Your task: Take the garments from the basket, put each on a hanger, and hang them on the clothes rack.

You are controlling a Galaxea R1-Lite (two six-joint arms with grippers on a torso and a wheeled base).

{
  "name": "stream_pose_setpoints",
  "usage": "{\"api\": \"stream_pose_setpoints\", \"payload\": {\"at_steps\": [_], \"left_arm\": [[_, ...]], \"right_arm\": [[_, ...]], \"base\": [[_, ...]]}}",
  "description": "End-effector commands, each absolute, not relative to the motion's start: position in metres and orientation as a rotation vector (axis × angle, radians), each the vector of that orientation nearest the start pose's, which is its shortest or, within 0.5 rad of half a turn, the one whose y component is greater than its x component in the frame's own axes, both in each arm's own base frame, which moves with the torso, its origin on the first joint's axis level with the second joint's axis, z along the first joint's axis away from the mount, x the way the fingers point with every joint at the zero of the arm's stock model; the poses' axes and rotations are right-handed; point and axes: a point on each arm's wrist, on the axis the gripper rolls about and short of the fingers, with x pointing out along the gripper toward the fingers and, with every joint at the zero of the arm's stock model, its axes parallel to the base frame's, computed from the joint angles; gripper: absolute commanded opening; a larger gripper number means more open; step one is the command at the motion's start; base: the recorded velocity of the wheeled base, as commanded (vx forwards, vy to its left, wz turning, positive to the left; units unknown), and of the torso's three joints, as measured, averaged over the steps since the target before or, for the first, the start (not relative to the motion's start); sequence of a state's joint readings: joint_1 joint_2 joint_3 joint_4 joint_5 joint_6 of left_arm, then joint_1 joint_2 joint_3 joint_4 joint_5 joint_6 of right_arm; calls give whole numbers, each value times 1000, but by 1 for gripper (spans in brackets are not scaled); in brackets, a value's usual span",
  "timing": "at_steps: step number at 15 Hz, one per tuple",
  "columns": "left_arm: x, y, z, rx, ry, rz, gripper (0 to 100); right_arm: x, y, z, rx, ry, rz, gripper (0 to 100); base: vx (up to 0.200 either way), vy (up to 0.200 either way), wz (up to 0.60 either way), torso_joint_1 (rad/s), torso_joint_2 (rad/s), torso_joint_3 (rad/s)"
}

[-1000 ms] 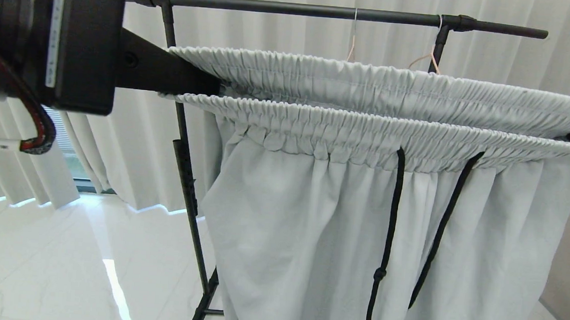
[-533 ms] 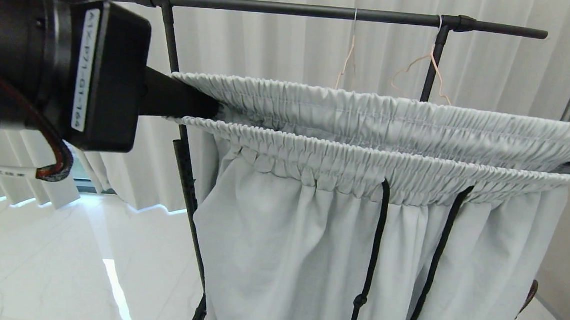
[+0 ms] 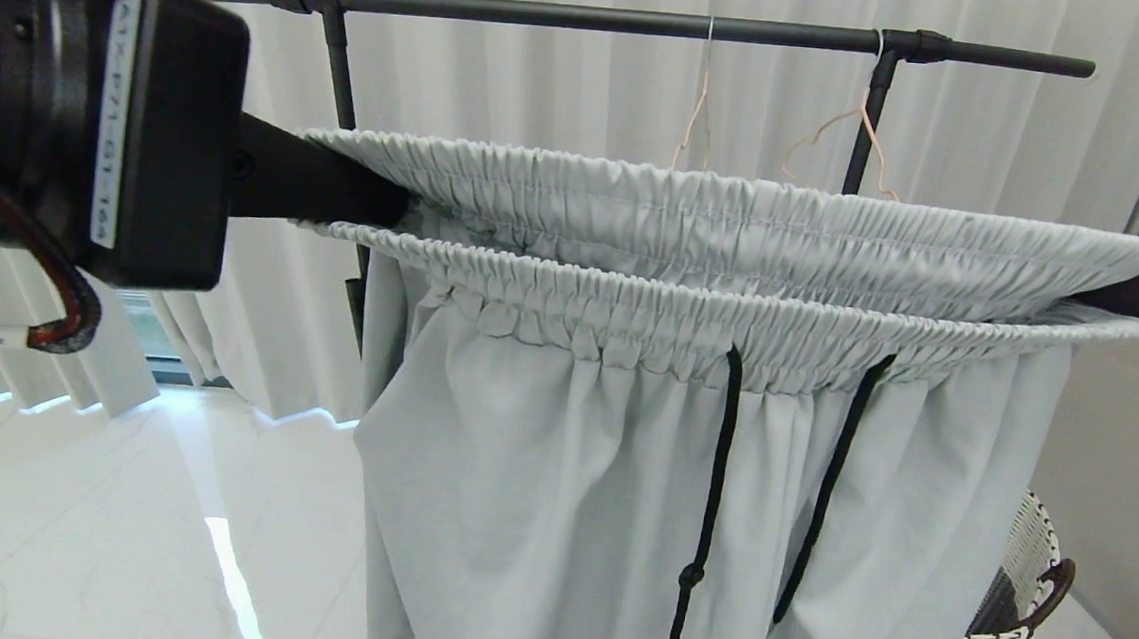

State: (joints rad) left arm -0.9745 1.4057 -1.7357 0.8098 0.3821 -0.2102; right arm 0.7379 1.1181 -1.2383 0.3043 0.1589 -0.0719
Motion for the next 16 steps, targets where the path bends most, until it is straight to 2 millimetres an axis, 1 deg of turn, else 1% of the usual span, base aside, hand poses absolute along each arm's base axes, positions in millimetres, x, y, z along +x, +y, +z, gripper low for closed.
{"api": "stream_pose_setpoints", "payload": {"at_steps": [1, 4, 10, 11, 14, 16], "left_arm": [[107, -142, 377, 104, 437, -536, 0], [103, -137, 375, 104, 438, -534, 0], [102, -134, 374, 107, 439, -533, 0], [102, -134, 374, 107, 439, -533, 0], [104, -133, 375, 102, 438, -516, 0], [104, -132, 375, 104, 436, -508, 0]], "right_arm": [[106, 101, 343, -129, 176, 901, 0], [112, 105, 341, -127, 179, 895, 0], [112, 105, 341, -127, 179, 897, 0], [112, 105, 340, -128, 183, 897, 100], [111, 104, 333, -134, 205, 897, 100], [110, 102, 332, -134, 205, 892, 100]], "base": [[0, 0, 0, 0, 0, 0], [0, 0, 0, 0, 0, 0], [0, 0, 0, 0, 0, 0], [0, 0, 0, 0, 0, 0], [0, 0, 0, 0, 0, 0], [0, 0, 0, 0, 0, 0]]}}
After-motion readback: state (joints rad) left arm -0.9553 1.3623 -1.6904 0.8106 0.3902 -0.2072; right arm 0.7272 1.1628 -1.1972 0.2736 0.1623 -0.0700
